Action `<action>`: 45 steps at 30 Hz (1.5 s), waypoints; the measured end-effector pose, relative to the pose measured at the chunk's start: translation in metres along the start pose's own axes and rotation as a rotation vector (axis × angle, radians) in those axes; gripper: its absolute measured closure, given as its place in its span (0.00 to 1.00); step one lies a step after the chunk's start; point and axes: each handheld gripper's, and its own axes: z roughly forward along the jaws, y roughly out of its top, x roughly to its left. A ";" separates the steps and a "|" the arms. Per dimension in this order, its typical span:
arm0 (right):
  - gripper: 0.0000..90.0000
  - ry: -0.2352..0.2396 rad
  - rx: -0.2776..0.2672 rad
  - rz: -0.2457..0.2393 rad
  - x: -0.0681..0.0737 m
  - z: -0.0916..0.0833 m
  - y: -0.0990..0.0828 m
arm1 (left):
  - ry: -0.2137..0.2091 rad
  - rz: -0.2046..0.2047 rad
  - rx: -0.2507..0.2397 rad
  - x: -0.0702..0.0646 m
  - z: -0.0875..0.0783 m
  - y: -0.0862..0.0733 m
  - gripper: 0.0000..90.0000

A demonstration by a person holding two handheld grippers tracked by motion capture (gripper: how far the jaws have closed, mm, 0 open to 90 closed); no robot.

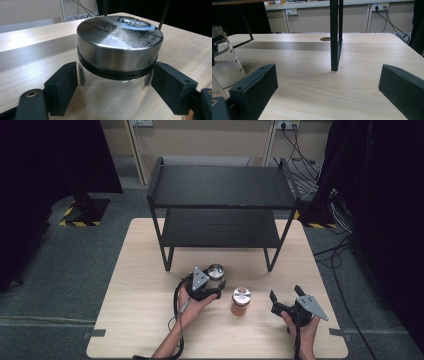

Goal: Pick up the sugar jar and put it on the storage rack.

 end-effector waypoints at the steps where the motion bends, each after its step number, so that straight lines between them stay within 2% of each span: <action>1: 0.03 0.000 0.000 0.000 0.000 0.000 0.000 | 0.000 -0.001 0.001 0.000 0.000 0.000 0.26; 6: 0.03 0.001 0.000 -0.002 0.000 0.000 0.000 | 0.013 -0.004 -0.002 -0.002 0.002 -0.002 0.32; 11: 0.03 0.002 0.000 -0.001 0.000 0.000 0.000 | 0.022 0.016 -0.011 -0.005 0.001 -0.005 0.33; 23: 0.03 0.003 -0.001 0.002 -0.001 0.000 0.000 | 0.019 0.015 -0.024 -0.005 0.000 -0.007 0.34; 29: 0.03 0.003 0.000 0.002 -0.001 0.000 0.000 | 0.019 0.012 -0.053 -0.007 -0.007 -0.011 0.34; 34: 0.03 0.002 -0.001 0.003 -0.001 0.000 0.000 | 0.037 0.013 -0.090 -0.010 -0.016 -0.011 0.34; 45: 0.03 0.000 0.002 0.000 0.000 0.000 0.000 | 0.105 0.002 -0.190 -0.019 -0.046 -0.008 0.34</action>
